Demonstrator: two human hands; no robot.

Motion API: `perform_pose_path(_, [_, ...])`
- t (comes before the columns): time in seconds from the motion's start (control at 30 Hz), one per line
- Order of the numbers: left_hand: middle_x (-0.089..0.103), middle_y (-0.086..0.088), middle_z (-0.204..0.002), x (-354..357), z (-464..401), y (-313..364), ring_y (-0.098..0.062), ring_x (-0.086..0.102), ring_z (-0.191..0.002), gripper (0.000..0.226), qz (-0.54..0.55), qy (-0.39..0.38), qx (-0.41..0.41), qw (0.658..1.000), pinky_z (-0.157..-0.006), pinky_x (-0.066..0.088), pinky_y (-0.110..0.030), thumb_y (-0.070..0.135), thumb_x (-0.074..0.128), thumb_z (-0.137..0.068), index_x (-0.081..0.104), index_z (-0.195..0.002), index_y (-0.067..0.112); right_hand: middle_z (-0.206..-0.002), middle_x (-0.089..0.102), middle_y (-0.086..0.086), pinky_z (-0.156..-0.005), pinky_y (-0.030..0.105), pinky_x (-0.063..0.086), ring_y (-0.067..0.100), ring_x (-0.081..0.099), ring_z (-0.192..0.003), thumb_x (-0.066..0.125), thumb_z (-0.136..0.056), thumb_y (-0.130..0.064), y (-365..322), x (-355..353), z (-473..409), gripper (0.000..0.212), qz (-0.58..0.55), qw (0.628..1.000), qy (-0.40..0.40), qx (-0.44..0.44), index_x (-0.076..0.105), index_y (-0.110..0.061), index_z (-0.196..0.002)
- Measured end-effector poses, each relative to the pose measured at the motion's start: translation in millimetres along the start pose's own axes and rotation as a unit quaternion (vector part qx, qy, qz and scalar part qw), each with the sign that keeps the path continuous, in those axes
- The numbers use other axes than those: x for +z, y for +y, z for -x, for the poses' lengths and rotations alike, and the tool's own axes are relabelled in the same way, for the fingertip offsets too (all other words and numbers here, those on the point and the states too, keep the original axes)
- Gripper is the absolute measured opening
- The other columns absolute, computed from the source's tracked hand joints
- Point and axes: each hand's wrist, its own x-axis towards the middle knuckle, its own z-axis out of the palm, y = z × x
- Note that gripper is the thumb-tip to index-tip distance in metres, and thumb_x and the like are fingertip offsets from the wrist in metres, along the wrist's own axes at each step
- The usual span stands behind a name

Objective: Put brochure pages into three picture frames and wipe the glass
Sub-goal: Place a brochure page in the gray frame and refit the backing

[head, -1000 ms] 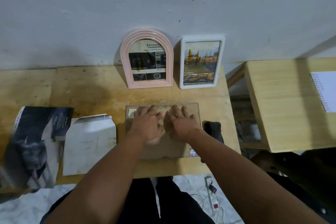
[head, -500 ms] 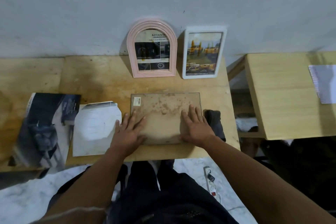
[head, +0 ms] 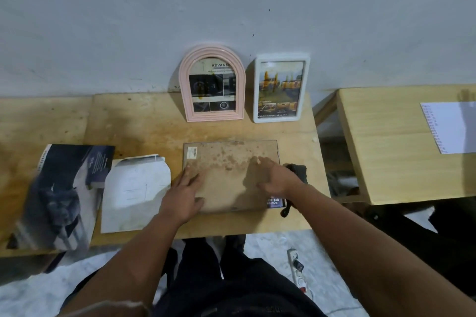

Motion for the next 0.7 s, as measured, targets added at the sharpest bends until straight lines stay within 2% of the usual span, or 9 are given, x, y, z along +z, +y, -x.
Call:
perform_pose_path(0.07, [0.006, -0.003, -0.173, 2.5, 8.2, -3.1, -0.033, 0.029, -0.154, 0.072, 0.077, 0.049, -0.028, 0.995, -0.11, 0.047, -0.05, 0.041, 0.061, -0.095, 0.033, -0.161, 0.031, -0.157, 0.035, 0.016, -0.105, 0.045, 0.049, 0.038, 0.051, -0.132, 0.063, -0.094, -0.037, -5.1, 4.1, 6.4, 0.081, -0.048, 0.995, 0.06, 0.058, 0.019, -0.022, -0.161])
perform_pose_path(0.13, [0.024, -0.004, -0.164, 4.1, 16.7, -0.6, -0.034, 0.049, -0.138, 0.061, 0.147, 0.082, -0.078, 0.983, -0.106, 0.051, -0.048, 0.037, 0.06, -0.095, 0.045, -0.154, 0.033, -0.151, 0.035, 0.02, -0.102, 0.051, 0.05, 0.042, 0.05, -0.128, 0.06, -0.093, -0.04, -6.2, 15.4, 13.8, 0.078, -0.071, 0.985, 0.077, 0.135, 0.018, -0.025, -0.157])
perform_pose_path(0.2, [0.031, -0.006, -0.157, 2.6, 22.2, 6.4, -0.031, 0.057, -0.128, 0.052, 0.2, 0.085, -0.121, 0.968, -0.109, 0.048, -0.041, 0.032, 0.062, -0.097, 0.053, -0.148, 0.029, -0.152, 0.03, 0.022, -0.103, 0.051, 0.047, 0.045, 0.046, -0.13, 0.058, -0.094, -0.041, -6.2, 27.0, 19.8, 0.079, -0.103, 0.977, 0.073, 0.169, 0.014, -0.025, -0.158])
perform_pose_path(0.33, [0.027, -0.012, -0.159, -5.2, 23.4, 14.0, -0.031, 0.056, -0.129, 0.056, 0.26, 0.062, -0.176, 0.947, -0.112, 0.041, -0.036, 0.034, 0.065, -0.097, 0.052, -0.15, 0.023, -0.151, 0.03, 0.021, -0.102, 0.052, 0.049, 0.046, 0.045, -0.13, 0.063, -0.092, -0.044, -6.5, 32.1, 21.3, 0.082, -0.184, 0.954, 0.13, 0.2, 0.019, -0.023, -0.157])
perform_pose_path(0.43, [0.024, -0.014, -0.161, -6.2, 22.1, 12.8, -0.032, 0.056, -0.129, 0.057, 0.269, 0.055, -0.179, 0.945, -0.113, 0.041, -0.036, 0.035, 0.065, -0.098, 0.05, -0.151, 0.024, -0.151, 0.034, 0.022, -0.098, 0.049, 0.051, 0.044, 0.05, -0.127, 0.063, -0.091, -0.041, -1.0, 27.1, 17.3, 0.08, -0.215, 0.944, 0.115, 0.221, 0.022, -0.018, -0.156])
perform_pose_path(0.53, [0.024, -0.013, -0.161, -5.8, 20.3, 10.1, -0.034, 0.053, -0.132, 0.06, 0.279, 0.052, -0.191, 0.94, -0.113, 0.041, -0.039, 0.04, 0.066, -0.096, 0.05, -0.152, 0.026, -0.14, 0.052, 0.019, -0.09, 0.043, 0.055, 0.032, 0.06, -0.107, 0.062, -0.092, -0.033, -0.2, 20.5, 18.7, 0.073, -0.268, 0.935, 0.115, 0.204, 0.027, -0.015, -0.153])
perform_pose_path(0.63, [0.032, -0.012, -0.157, -8.9, 19.8, 5.4, -0.035, 0.053, -0.133, 0.064, 0.297, 0.052, -0.199, 0.933, -0.114, 0.043, -0.045, 0.048, 0.067, -0.092, 0.05, -0.151, 0.031, -0.132, 0.061, 0.015, -0.083, 0.034, 0.054, 0.022, 0.058, -0.096, 0.058, -0.098, -0.02, -2.0, 15.0, 23.9, 0.06, -0.314, 0.923, 0.14, 0.173, 0.034, -0.014, -0.153])
perform_pose_path(0.7, [0.043, -0.011, -0.151, -14.6, 21.9, 2.6, -0.032, 0.057, -0.127, 0.064, 0.297, 0.054, -0.193, 0.934, -0.109, 0.048, -0.044, 0.049, 0.065, -0.09, 0.05, -0.151, 0.034, -0.125, 0.064, 0.011, -0.088, 0.04, 0.058, 0.023, 0.063, -0.099, 0.059, -0.098, -0.018, 2.1, 13.0, 27.5, 0.053, -0.33, 0.919, 0.158, 0.148, 0.042, -0.022, -0.147])
